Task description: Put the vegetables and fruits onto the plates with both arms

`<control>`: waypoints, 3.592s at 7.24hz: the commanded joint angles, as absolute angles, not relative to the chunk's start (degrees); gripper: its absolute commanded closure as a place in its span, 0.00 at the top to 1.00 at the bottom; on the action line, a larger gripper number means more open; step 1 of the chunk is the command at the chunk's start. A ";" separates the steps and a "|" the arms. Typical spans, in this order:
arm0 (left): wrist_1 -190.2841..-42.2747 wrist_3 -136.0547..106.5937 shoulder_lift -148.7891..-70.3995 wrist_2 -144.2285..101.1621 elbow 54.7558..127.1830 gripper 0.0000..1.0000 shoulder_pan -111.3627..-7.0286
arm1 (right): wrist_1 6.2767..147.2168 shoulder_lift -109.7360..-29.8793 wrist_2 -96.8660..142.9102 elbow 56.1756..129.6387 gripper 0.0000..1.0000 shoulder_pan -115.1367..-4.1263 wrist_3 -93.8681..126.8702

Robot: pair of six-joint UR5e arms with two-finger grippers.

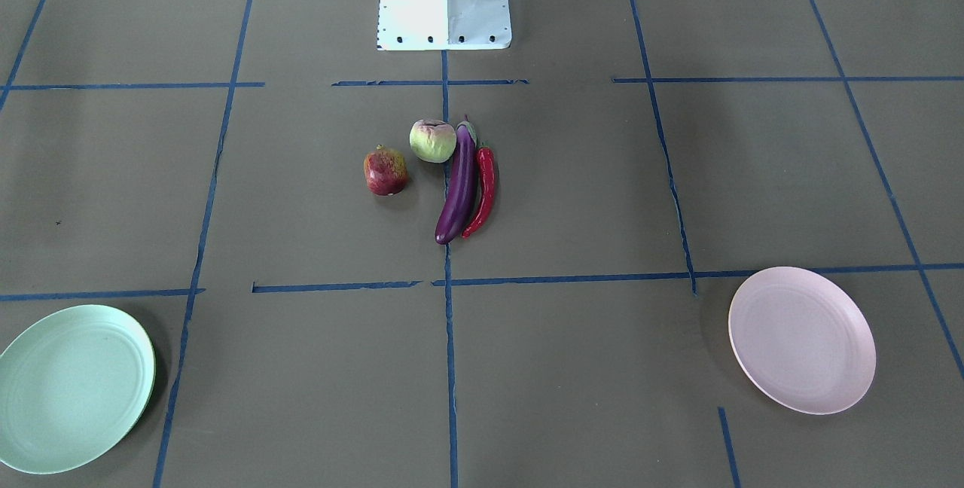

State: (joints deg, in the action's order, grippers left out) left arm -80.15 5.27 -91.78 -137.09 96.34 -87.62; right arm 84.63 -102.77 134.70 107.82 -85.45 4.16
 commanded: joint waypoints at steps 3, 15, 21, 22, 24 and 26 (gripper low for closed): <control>-80.59 5.27 -91.32 -136.76 96.86 1.00 -87.28 | 84.46 -102.57 134.56 107.14 1.00 -84.73 4.31; -81.39 4.84 -88.60 -137.20 102.56 1.00 -86.75 | 84.20 -102.13 135.44 106.61 1.00 -83.15 4.31; -84.46 5.01 -88.59 -137.29 102.57 1.00 -86.31 | 72.28 -93.99 139.58 108.79 1.00 -69.23 34.67; -84.46 5.01 -88.68 -137.29 102.31 1.00 -85.87 | 71.90 -88.65 139.31 108.90 1.00 -64.12 43.50; -84.46 1.79 -88.68 -137.37 102.65 1.00 -83.42 | 72.07 -76.43 129.86 108.72 1.00 -49.21 64.25; -85.68 -0.44 -88.68 -137.55 103.53 1.00 -83.06 | 76.95 -65.62 117.30 107.41 1.00 -36.26 74.15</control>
State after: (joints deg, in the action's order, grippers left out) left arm -84.85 0.76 -88.72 -137.42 102.95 -83.33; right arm 73.67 -72.63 124.70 108.23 -44.05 67.85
